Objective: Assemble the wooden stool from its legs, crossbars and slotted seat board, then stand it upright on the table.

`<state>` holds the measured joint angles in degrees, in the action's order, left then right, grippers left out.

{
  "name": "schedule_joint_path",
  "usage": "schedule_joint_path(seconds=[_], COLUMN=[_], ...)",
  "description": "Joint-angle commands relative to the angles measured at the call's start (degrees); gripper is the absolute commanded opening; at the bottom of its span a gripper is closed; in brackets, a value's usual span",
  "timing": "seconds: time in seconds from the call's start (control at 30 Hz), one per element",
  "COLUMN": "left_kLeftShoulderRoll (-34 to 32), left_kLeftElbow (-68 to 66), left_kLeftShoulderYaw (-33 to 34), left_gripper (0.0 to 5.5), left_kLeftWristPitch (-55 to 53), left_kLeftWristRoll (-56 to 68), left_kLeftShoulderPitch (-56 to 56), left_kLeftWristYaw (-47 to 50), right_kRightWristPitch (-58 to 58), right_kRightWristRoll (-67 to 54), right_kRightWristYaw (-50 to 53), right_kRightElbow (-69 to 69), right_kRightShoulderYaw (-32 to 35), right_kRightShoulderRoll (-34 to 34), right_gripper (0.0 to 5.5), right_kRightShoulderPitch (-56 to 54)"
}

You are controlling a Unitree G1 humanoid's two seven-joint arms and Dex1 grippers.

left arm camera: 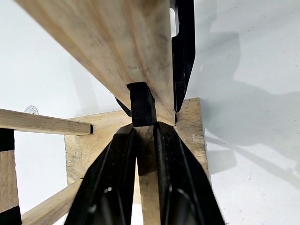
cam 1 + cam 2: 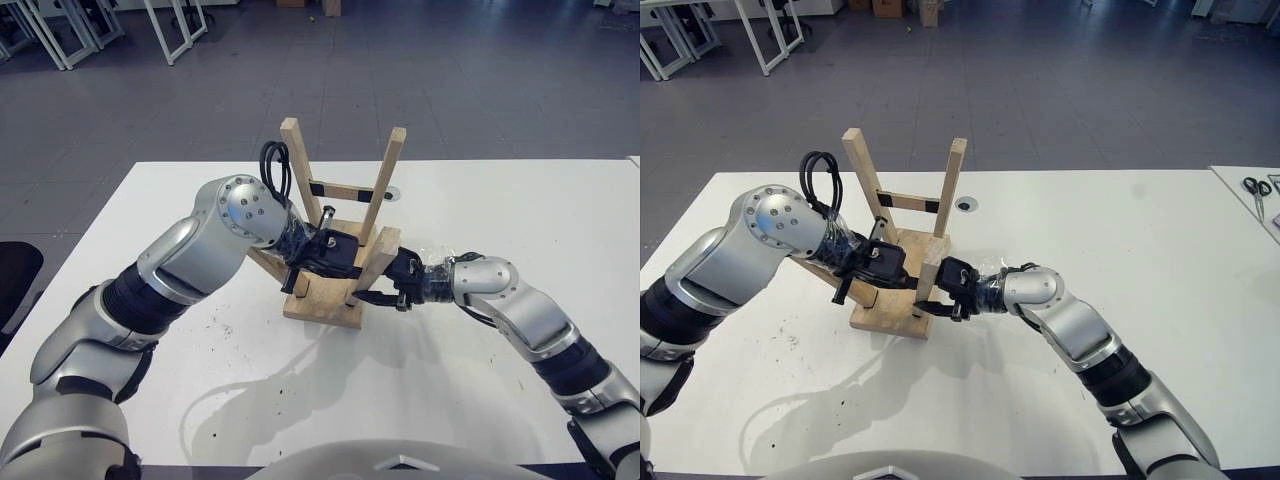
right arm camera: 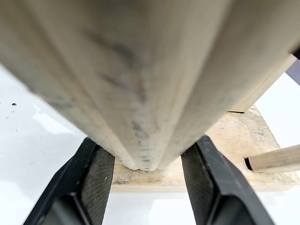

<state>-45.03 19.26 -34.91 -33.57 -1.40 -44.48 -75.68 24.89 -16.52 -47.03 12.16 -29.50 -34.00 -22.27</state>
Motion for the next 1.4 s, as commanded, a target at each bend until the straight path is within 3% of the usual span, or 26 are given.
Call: schedule_joint_path(seconds=[0.03,0.27,0.5,0.53,0.8,0.97,1.17,1.33,1.4], left_kLeftShoulderRoll=[-2.5,-2.2,4.8,5.4,6.6,5.8,3.9,3.0,1.7], left_kLeftElbow=[-2.8,-3.2,-7.9,-8.9,-13.6,-14.4,-12.4,-11.5,-9.8], left_kLeftShoulderYaw=[-5.0,-3.7,5.1,5.9,6.4,12.5,21.1,27.1,27.7], left_gripper=[0.44,0.44,0.44,0.81,2.13,3.01,3.04,3.05,3.05], left_kLeftWristPitch=[-1.5,-2.0,0.6,1.8,9.4,9.8,3.9,-1.0,-2.5], left_kLeftWristRoll=[-5.1,-4.3,2.5,3.4,2.8,3.9,8.0,11.3,11.5], left_kLeftShoulderPitch=[5.9,6.6,1.5,1.0,0.6,-3.6,-11.0,-12.4,-9.4], left_kLeftWristYaw=[0.8,1.5,3.2,2.7,0.7,3.1,3.1,6.1,7.1], right_kRightWristPitch=[9.5,7.7,9.5,9.6,9.6,10.0,11.6,19.0,21.8], right_kRightWristRoll=[13.7,15.7,10.9,10.3,8.6,8.4,8.6,5.9,5.6], right_kRightWristYaw=[0.1,2.3,3.8,3.8,3.7,4.1,6.3,8.8,8.3], right_kRightElbow=[-12.4,-14.1,-13.0,-13.1,-13.9,-13.0,-10.2,-0.6,3.6], right_kRightShoulderYaw=[-11.7,-14.1,-8.7,-7.9,-4.9,-4.1,-3.3,3.6,5.7], right_kRightShoulderRoll=[-4.7,-5.5,-4.7,-4.8,-4.8,-5.1,-4.7,-3.8,-5.4], right_gripper=[2.02,2.02,2.02,2.02,2.02,2.02,2.02,3.14,3.18], right_kRightShoulderPitch=[3.9,4.3,1.8,1.2,-3.2,-3.3,-2.5,-1.5,-0.4])
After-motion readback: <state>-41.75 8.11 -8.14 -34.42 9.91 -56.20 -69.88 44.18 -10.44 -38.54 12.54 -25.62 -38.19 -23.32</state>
